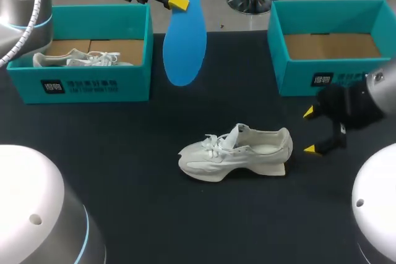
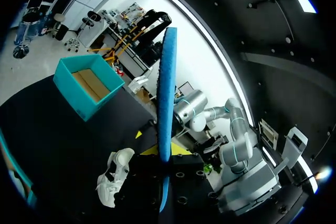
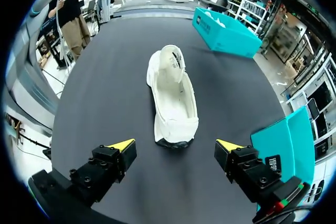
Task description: Take the shoe out of the shoebox, open the shoe tongue, remove and reinsert the insole, then place the shoe into the shoebox
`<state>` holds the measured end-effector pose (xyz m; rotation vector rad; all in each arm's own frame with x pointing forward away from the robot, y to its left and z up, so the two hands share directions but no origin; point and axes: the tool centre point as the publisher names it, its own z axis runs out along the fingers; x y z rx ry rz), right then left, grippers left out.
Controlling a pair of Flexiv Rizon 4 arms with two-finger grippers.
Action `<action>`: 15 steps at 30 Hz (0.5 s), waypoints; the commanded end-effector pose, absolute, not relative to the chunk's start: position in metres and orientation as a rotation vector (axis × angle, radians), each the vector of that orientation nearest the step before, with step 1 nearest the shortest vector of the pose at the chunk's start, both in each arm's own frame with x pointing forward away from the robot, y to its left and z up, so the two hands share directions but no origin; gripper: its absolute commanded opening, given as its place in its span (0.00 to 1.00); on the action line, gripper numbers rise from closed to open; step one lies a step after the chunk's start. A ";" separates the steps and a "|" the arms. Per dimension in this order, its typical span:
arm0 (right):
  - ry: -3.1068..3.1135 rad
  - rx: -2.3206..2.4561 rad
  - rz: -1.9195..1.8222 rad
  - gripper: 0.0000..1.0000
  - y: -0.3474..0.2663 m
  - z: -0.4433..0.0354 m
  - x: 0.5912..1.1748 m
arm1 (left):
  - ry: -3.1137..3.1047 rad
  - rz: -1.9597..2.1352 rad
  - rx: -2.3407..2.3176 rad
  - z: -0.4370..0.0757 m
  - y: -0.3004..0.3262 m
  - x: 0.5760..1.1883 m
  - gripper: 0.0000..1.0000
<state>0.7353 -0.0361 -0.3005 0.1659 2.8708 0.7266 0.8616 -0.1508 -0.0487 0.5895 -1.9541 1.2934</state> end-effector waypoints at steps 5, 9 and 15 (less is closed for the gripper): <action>3.016 0.125 -0.145 1.00 -0.029 -0.280 0.736 | -1.954 1.297 0.590 -0.050 -0.151 0.861 0.00; 3.019 0.118 -0.166 1.00 -0.026 -0.278 0.737 | -1.954 1.297 0.590 -0.050 -0.151 0.861 0.00; 3.015 0.128 -0.143 1.00 -0.030 -0.279 0.731 | -1.954 1.297 0.590 -0.050 -0.151 0.861 0.00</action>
